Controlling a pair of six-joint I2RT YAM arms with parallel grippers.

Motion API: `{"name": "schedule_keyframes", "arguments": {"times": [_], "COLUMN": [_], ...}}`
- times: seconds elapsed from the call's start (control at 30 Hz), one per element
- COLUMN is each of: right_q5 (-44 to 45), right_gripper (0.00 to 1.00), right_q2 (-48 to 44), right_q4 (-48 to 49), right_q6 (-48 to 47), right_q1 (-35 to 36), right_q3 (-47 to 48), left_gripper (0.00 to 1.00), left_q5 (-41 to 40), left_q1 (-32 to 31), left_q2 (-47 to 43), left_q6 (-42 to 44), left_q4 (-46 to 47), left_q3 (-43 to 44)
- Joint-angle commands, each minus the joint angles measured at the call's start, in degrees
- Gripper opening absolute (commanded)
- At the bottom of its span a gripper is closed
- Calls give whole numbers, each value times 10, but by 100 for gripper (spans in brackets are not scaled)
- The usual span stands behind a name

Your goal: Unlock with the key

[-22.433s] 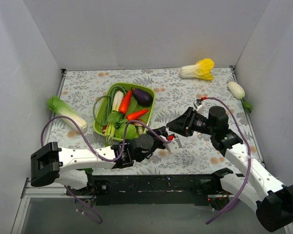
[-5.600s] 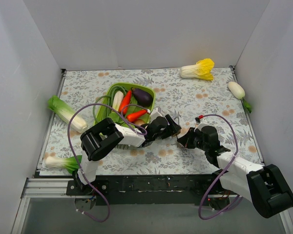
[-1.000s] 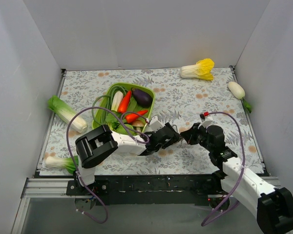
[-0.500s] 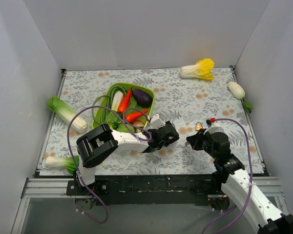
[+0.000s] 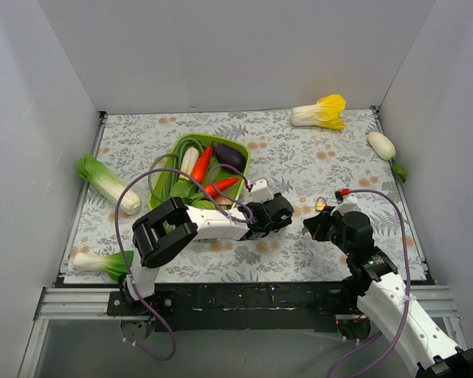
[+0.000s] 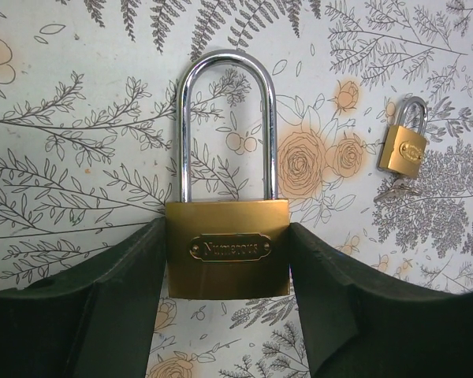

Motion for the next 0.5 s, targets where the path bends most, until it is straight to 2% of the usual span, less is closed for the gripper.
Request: {"name": "schedule_keyframes", "arguments": {"times": [0.0, 0.03, 0.1, 0.13, 0.23, 0.33, 0.43, 0.47], "right_q5": [17, 17, 20, 20, 20, 20, 15, 1], "right_gripper": [1, 1, 1, 1, 1, 1, 1, 1], "right_q2": [-13, -16, -18, -19, -23, -21, -10, -5], "right_q4": [-4, -7, -18, -22, -35, -39, -35, -29], "right_q6": [-7, -9, -11, -12, -14, -15, -13, -8], "right_q1": [-2, -2, -2, -3, -2, -2, -2, -3], "right_q3": [45, 49, 66, 74, 106, 145, 170, 185], "left_gripper": [54, 63, 73, 84, 98, 98, 98, 98], "left_q5": [-1, -1, 1, -1, -9, -4, -2, -3], "left_q1": [1, 1, -1, -4, -10, -11, -11, -10], "left_q2": [-5, -9, -25, -32, -60, -105, -175, -194], "left_q6": [29, 35, 82, 102, 156, 186, 208, 211], "left_q4": [-8, -4, 23, 32, 52, 84, 136, 151], "left_q3": [24, 23, 23, 29, 38, 22, -31, -72]}}
